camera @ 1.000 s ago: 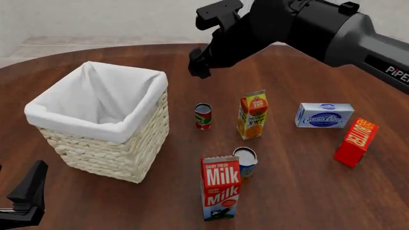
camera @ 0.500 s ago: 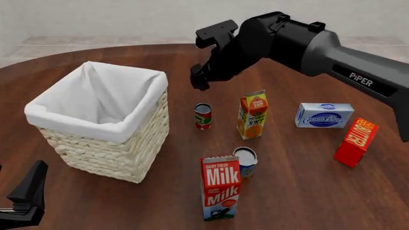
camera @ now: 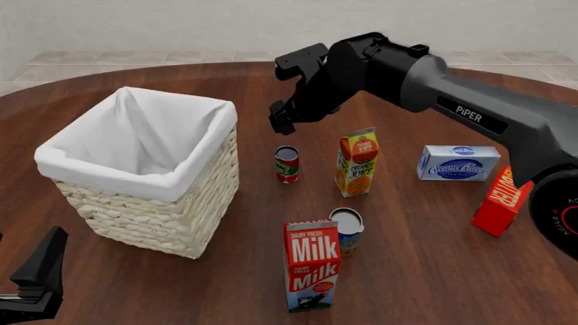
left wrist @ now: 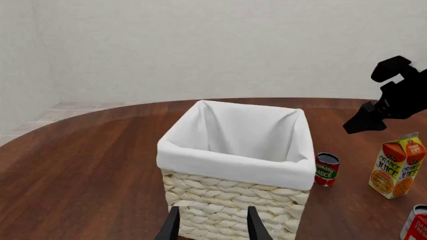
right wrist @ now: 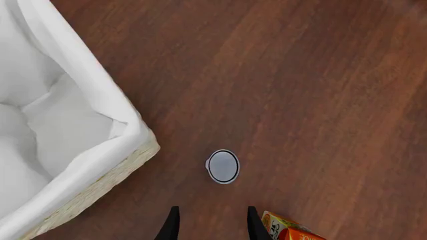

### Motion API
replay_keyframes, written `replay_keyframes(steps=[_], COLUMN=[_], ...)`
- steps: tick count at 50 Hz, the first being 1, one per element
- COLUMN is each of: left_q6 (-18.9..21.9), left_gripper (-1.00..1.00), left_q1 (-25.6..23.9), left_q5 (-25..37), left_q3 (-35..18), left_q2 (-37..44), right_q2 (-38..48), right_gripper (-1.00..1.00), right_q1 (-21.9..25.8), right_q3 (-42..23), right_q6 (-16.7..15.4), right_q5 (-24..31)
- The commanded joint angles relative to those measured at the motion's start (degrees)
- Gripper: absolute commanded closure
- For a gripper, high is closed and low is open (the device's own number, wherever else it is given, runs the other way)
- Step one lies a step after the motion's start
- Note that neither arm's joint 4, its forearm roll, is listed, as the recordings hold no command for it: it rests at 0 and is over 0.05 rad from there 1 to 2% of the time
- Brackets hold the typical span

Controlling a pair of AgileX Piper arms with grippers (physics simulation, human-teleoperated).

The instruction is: Pick up the tomato sauce, and put it in the basket.

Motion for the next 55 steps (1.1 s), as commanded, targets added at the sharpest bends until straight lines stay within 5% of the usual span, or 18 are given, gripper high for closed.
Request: replay_keyframes(steps=[1,55], left_q6=[0.05,0.04], left_gripper=[-1.00,-1.00], left_q1=[0.02,0.02], left_q5=[0.18,0.18], left_q3=[-0.04,-0.04], left_q2=[-0.18,-0.17], right_q2=[3.37,13.62], right_gripper=[-1.00,-1.00], right_q1=[-0.59,-1.90], right_q3=[-1.52,-7.88], right_q6=[0.13,0.95], right_q5=[-0.88,-2.28])
